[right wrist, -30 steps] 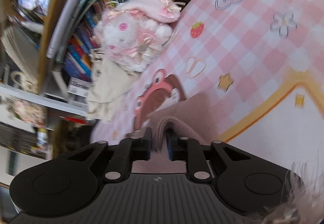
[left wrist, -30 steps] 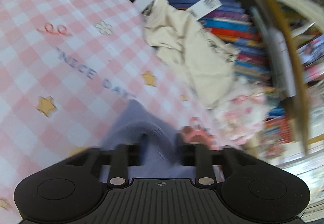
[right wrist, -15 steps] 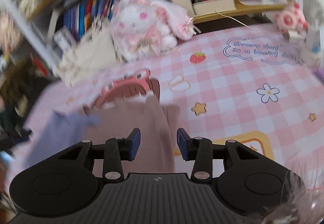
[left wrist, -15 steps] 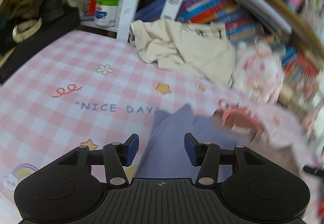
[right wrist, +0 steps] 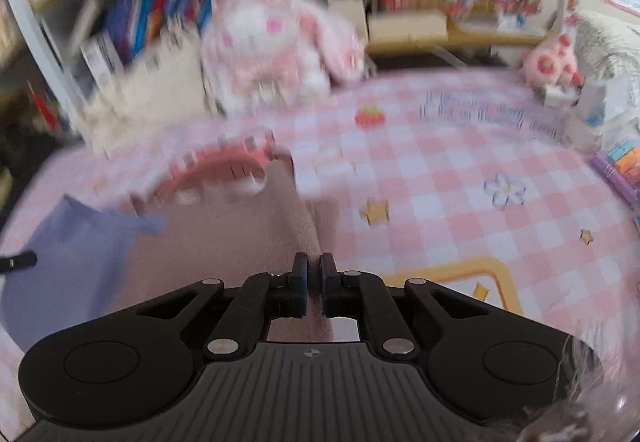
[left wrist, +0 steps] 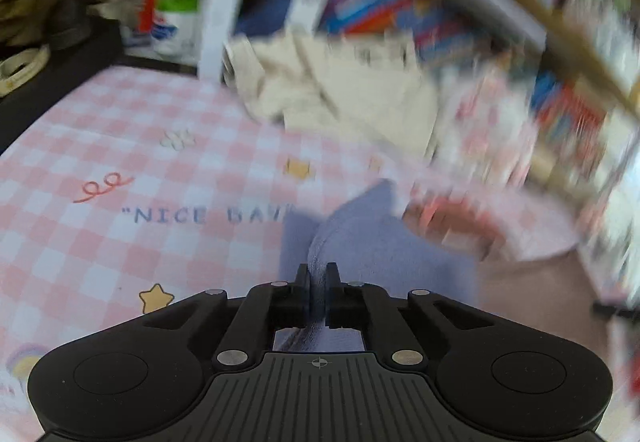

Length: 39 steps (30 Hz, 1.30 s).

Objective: Fold clothes
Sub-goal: 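Grasp the folded sweater edge with the left tool while the right tool grasps the mauve edge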

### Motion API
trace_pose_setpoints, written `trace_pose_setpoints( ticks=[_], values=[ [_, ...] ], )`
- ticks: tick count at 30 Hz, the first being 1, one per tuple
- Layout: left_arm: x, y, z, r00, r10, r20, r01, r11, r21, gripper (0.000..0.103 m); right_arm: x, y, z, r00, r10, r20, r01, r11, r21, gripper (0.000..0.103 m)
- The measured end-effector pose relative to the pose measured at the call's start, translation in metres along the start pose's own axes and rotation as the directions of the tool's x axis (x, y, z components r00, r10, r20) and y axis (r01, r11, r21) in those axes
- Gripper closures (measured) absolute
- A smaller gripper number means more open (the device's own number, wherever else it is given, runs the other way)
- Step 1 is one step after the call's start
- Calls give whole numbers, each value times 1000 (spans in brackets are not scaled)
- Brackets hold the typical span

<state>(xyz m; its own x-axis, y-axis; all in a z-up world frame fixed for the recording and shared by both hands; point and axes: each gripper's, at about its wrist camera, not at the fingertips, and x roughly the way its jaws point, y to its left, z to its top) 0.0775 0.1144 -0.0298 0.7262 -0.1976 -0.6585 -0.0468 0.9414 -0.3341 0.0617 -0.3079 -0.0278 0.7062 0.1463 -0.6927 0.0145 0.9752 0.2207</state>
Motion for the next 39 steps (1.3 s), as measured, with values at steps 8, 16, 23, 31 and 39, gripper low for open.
trace_pose_setpoints(
  ticks=[8, 16, 23, 31, 39],
  values=[
    [23, 12, -13, 995, 50, -91, -47, 998, 30, 91, 35, -12, -13, 992, -51, -112, 53, 998, 15, 96],
    [14, 1, 4, 999, 37, -7, -35, 989, 146, 68, 18, -15, -17, 993, -31, -113, 36, 999, 39, 84],
    [50, -23, 18, 999, 44, -12, -39, 963, 266, 69, 26, -15, -25, 989, -45, -140, 52, 998, 40, 86],
    [76, -3, 23, 996, 68, -56, -61, 990, 125, 99, 29, -14, -26, 988, -44, -149, 51, 998, 40, 88],
    [57, 5, 25, 996, 78, -43, -74, 993, 89, 80, 31, -10, -23, 986, -45, -159, 51, 998, 30, 89]
  ],
)
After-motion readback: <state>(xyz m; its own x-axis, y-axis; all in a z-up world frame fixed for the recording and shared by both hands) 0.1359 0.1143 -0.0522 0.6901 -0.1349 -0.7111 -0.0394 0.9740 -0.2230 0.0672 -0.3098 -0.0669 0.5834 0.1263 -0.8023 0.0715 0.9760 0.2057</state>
